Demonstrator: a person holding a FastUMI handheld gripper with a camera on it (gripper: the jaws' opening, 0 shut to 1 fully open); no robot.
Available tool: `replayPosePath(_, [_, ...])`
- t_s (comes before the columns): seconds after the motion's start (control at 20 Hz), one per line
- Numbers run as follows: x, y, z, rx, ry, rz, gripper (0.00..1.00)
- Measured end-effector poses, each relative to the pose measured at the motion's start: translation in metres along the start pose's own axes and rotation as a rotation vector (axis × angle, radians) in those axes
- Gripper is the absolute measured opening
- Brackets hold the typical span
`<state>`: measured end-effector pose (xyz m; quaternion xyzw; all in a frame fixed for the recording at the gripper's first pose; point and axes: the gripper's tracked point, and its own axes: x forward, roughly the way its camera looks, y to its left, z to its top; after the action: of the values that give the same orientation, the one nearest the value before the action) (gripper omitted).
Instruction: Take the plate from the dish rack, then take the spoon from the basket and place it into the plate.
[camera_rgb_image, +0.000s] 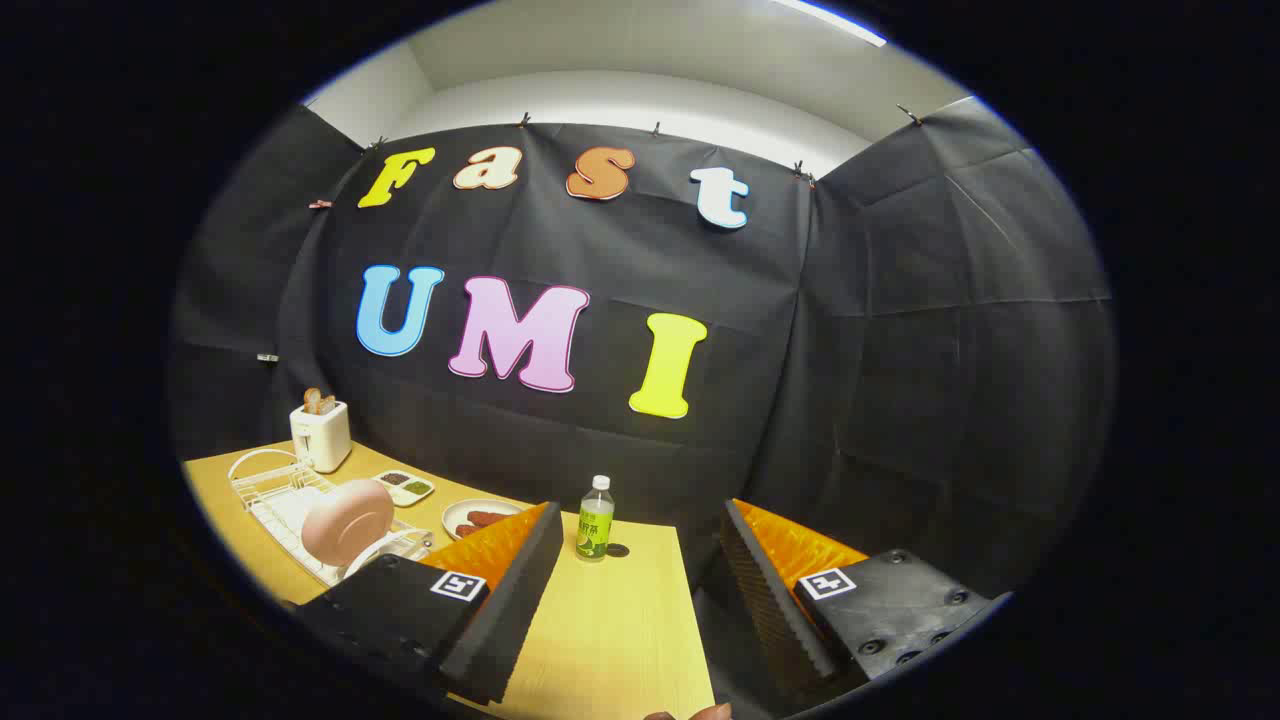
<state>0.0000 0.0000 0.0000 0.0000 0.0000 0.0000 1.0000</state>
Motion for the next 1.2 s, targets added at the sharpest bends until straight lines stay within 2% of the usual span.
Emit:
replayPosePath(0.35, [-0.004,0.033,0.027,-0.041,-0.026,0.024,0.97])
replayPosePath(0.95, [-0.006,0.088,0.079,-0.028,-0.096,0.095,0.97])
replayPosePath(1.05, [-0.006,0.105,0.086,-0.029,-0.084,0.117,0.97])
replayPosePath(1.2, [-0.002,0.151,0.076,-0.01,0.002,0.205,0.97])
